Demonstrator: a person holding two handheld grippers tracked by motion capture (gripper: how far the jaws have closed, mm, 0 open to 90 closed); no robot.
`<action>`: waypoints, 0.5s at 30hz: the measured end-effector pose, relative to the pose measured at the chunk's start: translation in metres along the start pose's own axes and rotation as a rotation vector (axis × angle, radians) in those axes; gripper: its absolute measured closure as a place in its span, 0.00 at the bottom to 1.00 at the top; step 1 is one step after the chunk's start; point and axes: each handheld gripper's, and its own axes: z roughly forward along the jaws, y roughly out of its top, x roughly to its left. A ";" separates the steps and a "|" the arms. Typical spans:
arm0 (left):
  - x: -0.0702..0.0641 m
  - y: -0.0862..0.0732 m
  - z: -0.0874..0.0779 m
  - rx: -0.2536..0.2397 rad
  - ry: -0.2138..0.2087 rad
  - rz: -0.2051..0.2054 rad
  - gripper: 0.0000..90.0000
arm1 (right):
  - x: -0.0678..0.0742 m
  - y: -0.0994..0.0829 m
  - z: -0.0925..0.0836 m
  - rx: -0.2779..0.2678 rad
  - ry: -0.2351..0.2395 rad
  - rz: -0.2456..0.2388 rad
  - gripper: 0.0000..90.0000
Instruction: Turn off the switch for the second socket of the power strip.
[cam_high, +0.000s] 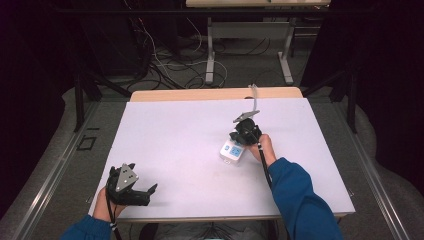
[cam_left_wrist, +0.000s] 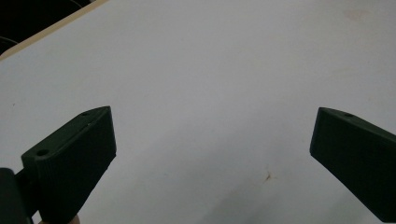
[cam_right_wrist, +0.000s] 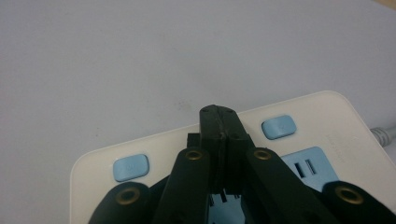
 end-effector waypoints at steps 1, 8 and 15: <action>0.000 0.000 0.000 0.001 -0.002 -0.002 0.00 | 0.000 0.000 -0.001 0.013 -0.001 -0.001 1.00; 0.001 0.000 0.000 -0.002 -0.004 -0.002 0.00 | 0.001 0.000 -0.001 0.023 -0.004 0.002 1.00; 0.000 0.000 0.000 0.000 -0.001 -0.002 0.00 | 0.002 0.000 -0.002 0.020 -0.016 -0.017 1.00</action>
